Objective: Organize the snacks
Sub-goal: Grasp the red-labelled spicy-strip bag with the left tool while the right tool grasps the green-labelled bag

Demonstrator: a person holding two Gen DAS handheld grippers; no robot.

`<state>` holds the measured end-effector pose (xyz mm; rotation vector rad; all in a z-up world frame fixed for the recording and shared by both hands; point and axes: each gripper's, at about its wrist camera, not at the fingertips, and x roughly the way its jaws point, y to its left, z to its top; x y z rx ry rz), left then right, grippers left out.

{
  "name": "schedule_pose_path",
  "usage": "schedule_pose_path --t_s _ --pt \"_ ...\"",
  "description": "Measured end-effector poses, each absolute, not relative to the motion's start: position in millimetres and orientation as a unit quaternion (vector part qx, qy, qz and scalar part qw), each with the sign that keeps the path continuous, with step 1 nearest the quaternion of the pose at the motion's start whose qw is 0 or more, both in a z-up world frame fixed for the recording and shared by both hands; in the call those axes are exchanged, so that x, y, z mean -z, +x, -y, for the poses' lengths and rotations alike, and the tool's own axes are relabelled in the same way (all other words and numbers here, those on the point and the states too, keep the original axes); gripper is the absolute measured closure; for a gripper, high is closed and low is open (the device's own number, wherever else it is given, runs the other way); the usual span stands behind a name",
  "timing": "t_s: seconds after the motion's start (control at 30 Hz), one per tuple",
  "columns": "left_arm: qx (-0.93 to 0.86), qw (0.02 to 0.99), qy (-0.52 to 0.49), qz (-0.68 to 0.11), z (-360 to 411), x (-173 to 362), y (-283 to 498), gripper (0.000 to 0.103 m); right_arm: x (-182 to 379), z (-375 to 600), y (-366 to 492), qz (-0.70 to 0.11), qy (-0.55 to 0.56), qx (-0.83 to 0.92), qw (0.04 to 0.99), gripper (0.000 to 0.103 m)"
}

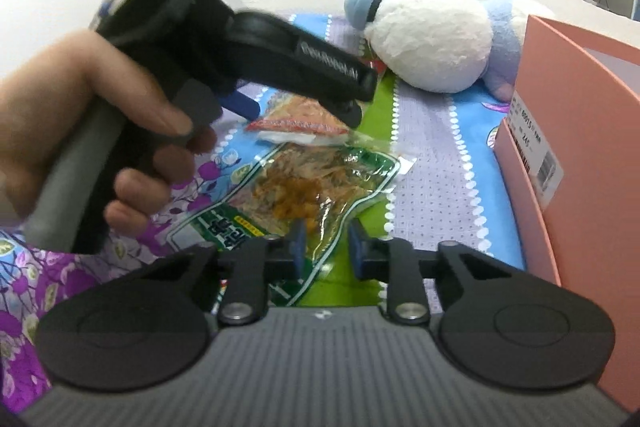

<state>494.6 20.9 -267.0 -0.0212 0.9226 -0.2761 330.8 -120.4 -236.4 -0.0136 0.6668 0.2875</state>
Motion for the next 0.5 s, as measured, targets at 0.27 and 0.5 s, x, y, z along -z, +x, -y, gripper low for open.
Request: schedule_pose_path --t_s 0.27,0.5 --pt "0.132 0.884 0.023 -0.447 -14 264 490 0.025 230 124 328 -0.321 0.013 -0.152 0.935 0.097" --pt "0.136 0.886 0.024 -0.443 -14 255 474 0.04 223 129 319 -0.32 0.025 -0.156 0.934 0.098"
